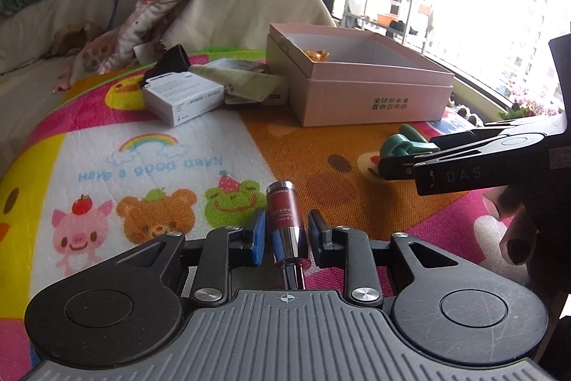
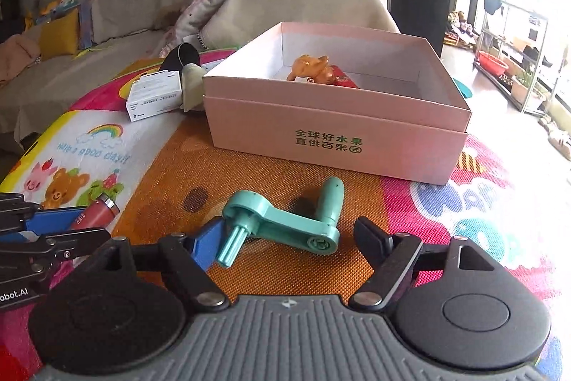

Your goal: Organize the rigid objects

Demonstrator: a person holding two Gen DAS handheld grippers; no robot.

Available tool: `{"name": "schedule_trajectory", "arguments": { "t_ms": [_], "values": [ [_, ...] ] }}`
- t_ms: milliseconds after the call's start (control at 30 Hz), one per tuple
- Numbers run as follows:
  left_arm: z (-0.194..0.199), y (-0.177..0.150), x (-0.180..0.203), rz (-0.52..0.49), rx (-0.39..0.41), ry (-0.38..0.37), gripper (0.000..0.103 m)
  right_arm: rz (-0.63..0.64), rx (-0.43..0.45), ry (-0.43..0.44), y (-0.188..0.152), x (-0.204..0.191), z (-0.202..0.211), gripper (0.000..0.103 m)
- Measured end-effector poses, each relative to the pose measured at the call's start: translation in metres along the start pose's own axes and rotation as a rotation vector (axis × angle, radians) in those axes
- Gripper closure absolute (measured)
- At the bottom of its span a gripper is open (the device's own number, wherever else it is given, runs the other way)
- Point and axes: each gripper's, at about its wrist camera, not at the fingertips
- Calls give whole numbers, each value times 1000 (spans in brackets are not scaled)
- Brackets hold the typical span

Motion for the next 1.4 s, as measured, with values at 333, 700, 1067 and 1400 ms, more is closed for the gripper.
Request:
{"name": "schedule_trajectory", "arguments": {
  "t_ms": [333,700,1067,1400],
  "values": [
    [4,-4,16,-90,11,43,79,94,6,34,0,-8,5,33],
    [33,98,30,-161,173,-133,79,156,326,29,54,29,106,33],
    [-98,215,28,44,69,-231,78,100,321,-29,151,75,55,33],
    [-73,180,-40,81,147,-90,77,94,248,-9,100,81,24,32]
  ]
}}
Point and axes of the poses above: each gripper's, at about its wrist camera, not at the fingertips, and z roughly against the way its jaws point, x to its right, y to its top, and after that the axes turned 1 degree about -z, right-handed
